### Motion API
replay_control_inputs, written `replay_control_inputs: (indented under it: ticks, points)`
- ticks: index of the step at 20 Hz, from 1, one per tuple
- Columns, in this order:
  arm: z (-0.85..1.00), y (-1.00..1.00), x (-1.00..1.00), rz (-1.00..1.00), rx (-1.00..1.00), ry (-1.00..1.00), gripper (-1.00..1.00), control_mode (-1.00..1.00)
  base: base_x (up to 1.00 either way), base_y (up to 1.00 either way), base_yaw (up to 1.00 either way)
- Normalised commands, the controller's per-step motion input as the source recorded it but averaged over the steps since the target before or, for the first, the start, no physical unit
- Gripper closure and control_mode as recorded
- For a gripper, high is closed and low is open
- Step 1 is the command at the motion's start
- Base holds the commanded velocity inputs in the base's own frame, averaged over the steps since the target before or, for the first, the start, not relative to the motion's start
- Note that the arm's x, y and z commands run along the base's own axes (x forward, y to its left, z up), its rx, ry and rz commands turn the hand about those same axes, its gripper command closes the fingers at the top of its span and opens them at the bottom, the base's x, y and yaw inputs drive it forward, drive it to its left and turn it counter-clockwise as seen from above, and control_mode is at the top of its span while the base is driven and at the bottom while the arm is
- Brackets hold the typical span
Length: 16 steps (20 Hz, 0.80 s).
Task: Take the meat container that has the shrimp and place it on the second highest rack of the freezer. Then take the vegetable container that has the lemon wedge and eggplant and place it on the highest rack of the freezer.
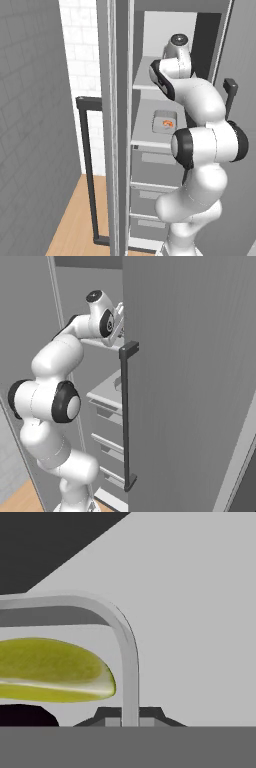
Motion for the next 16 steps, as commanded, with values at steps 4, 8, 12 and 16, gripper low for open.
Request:
replay_control_inputs:
  ticks: [4, 8, 12, 16]
  points:
    - [-0.32, -0.02, 0.18, 0.00, 0.00, 0.00, 1.00, -1.00, 0.00, 0.00, 0.00]
    - [-0.28, 0.00, 0.04, 0.00, 0.00, 0.05, 1.00, -1.00, 0.00, 0.00, 0.00]
    - [-0.17, 0.00, 0.01, 0.00, 0.00, 0.09, 1.00, -1.00, 0.00, 0.00, 0.00]
    - [0.00, 0.00, 0.00, 0.00, 0.00, 0.02, 1.00, -1.00, 0.00, 0.00, 0.00]
